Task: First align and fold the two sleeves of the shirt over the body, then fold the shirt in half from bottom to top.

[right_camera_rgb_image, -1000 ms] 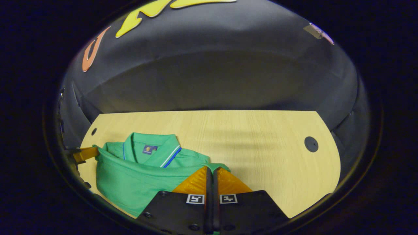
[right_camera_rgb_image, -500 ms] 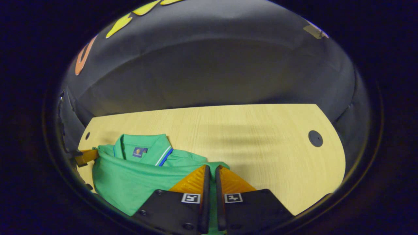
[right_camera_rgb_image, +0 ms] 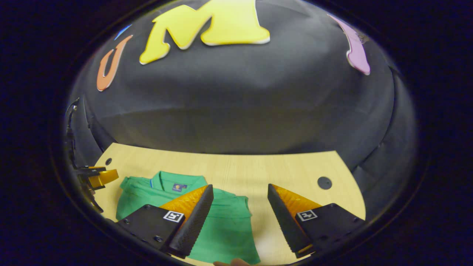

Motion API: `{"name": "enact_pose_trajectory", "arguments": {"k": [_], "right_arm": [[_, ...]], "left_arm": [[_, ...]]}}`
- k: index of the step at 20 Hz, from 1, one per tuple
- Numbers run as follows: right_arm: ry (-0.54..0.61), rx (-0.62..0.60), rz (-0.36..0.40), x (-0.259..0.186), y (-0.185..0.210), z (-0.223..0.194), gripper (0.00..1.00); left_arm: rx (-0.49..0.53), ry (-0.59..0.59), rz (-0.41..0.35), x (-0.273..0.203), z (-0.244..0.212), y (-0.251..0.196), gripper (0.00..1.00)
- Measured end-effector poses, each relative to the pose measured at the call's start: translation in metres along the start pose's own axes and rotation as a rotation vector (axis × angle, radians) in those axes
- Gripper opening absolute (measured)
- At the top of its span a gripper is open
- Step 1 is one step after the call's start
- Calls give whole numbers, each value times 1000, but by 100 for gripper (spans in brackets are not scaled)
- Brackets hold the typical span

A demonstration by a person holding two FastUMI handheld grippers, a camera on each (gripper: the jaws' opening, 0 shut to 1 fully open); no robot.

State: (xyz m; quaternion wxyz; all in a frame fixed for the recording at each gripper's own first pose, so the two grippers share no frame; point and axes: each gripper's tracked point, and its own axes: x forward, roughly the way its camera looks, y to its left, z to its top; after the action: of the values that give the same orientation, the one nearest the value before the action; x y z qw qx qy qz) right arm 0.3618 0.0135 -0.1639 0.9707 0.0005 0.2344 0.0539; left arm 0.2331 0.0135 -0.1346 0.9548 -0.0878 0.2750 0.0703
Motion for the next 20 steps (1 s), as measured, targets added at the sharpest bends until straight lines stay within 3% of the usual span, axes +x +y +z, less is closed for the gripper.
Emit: {"name": "enact_pose_trajectory", "arguments": {"k": [6, 10, 11, 12, 13, 16, 17, 18, 19, 20], "right_arm": [[-211, 22, -38, -145, 8, 70, 95], [-340, -51, -56, -233, 14, 91, 95], [-368, -57, -62, -256, 16, 94, 95], [-391, -57, -63, -275, 19, 96, 89], [-410, -56, -64, -295, 24, 97, 95], [-436, -41, -55, -338, 31, 81, 95], [-445, -47, -52, -350, 33, 74, 89], [-456, -50, -54, -359, 33, 70, 95], [-468, -47, -59, -368, 32, 65, 95], [-471, -34, -51, -378, 34, 59, 95]], "left_arm": [[70, -187, -26, -124, 68, 2, 100], [81, -320, -17, -209, 94, 9, 100], [85, -347, -11, -225, 96, 9, 100], [94, -368, -6, -248, 99, 11, 100], [98, -388, 4, -267, 99, 14, 100], [95, -443, -41, -311, 95, 4, 100], [93, -452, -49, -323, 89, 4, 100], [93, -457, -44, -334, 84, 5, 100], [93, -455, -38, -343, 78, 7, 100], [91, -444, -36, -350, 69, 7, 93]]}}
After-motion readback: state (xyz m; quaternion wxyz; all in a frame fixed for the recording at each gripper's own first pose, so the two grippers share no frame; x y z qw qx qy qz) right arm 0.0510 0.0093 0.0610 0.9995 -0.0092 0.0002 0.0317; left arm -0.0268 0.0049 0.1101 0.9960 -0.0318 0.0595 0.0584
